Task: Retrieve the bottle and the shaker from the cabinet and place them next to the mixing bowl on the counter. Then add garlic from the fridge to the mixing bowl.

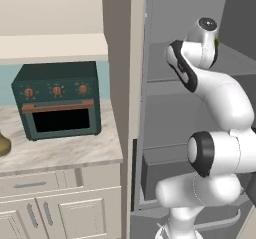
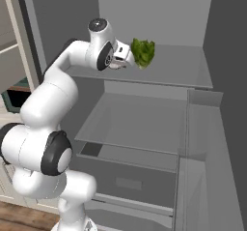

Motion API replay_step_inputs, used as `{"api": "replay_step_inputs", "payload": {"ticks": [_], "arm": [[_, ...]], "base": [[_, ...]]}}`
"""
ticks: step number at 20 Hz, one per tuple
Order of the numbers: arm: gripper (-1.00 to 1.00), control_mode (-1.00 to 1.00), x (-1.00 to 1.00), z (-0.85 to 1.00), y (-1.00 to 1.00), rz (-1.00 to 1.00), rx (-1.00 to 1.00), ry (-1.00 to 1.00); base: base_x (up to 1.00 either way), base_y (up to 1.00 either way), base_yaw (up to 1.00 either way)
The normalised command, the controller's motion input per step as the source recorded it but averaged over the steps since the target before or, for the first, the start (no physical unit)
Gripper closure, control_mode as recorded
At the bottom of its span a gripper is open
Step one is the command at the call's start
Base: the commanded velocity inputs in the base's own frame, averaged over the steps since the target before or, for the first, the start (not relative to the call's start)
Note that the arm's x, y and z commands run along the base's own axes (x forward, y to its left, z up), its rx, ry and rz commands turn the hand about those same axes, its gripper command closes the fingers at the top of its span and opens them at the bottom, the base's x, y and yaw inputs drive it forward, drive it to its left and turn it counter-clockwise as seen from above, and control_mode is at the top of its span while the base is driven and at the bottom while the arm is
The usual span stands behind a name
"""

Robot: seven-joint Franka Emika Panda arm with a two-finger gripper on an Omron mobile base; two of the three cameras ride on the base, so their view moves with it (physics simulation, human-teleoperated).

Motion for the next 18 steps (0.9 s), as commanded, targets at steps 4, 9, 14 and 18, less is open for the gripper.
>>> {"api": "replay_step_inputs", "payload": {"ticks": [4, 9, 14, 18], "arm": [[-1.00, -1.00, -0.04, 0.00, -0.06, 0.00, 0.00, 0.08], [-1.00, -1.00, 0.03, 0.00, 0.03, 0.00, 0.00, 0.06], [-1.00, -1.00, 0.00, -0.05, 0.17, 0.03, 0.00, 0.10], [-1.00, -1.00, 0.00, 0.00, 0.03, 0.01, 0.00, 0.07]], "base": [[0.00, 0.00, 0.00], [0.00, 0.00, 0.00], [0.00, 0.00, 0.00], [0.00, 0.00, 0.00]]}}
